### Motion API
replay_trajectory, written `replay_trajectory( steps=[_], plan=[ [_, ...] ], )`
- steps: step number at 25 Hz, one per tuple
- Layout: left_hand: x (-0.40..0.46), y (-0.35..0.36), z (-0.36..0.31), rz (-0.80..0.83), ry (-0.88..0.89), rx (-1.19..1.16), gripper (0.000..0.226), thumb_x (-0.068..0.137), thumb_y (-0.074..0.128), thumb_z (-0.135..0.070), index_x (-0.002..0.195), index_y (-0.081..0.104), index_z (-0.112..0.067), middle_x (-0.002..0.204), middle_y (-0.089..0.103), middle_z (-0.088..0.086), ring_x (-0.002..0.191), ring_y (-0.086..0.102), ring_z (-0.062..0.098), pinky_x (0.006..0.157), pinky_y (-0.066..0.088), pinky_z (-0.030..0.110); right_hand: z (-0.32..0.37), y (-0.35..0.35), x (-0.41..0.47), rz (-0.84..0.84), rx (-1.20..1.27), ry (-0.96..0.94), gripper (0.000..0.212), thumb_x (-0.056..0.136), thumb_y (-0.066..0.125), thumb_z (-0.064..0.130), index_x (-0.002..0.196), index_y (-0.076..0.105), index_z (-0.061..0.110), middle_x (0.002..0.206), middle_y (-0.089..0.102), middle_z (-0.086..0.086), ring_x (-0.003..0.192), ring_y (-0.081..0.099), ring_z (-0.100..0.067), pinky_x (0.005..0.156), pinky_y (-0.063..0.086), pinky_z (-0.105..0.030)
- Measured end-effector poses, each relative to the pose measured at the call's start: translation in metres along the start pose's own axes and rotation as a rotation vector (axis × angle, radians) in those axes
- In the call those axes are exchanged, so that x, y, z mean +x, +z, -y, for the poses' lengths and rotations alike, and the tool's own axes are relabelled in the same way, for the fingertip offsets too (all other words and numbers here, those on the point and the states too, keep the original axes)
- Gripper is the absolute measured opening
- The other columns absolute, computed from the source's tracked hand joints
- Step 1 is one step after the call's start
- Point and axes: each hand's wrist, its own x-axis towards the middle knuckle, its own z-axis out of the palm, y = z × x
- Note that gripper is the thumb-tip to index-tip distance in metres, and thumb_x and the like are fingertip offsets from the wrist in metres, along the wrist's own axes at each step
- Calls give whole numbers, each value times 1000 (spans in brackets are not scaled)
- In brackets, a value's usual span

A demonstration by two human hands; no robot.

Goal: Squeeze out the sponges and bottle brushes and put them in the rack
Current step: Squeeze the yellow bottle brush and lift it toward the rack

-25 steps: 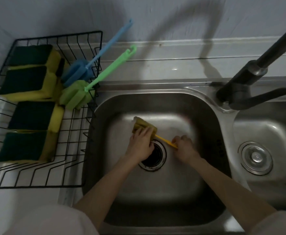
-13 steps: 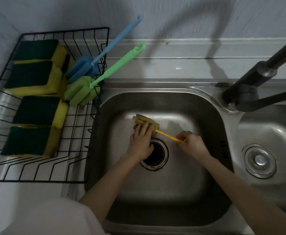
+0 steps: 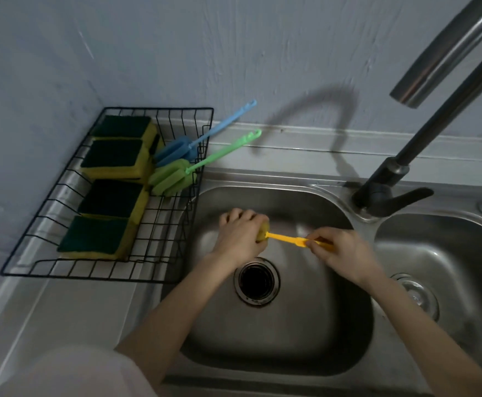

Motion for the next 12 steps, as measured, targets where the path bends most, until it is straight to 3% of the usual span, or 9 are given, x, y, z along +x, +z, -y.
replay_trajectory(
  steps=[5,9,12],
  plan=[
    [-33,-63,-14,-150,95,-22,50,81,57,-38,127,42,-28,134,48,-1,127,32,25,102,22,40,19,-46,-10,-203,-81,-169,18,85,57,35,95,69,27,93,73,5,87,67,-19,73,46,-29],
    [-50,-106,-8,-354,110,-9,47,80,57,-40,124,45,-31,133,49,-4,123,33,22,98,22,37,50,-77,-6,-379,-45,-333,39,78,46,48,91,71,21,86,74,0,78,68,-22,70,52,-35],
    [-55,-123,14,-422,59,-34,44,81,56,-36,123,45,-29,134,48,-1,124,34,23,100,25,39,82,-82,10,-425,-130,-406,33,79,49,43,91,71,21,84,73,-4,83,64,-25,69,50,-34]
  ],
)
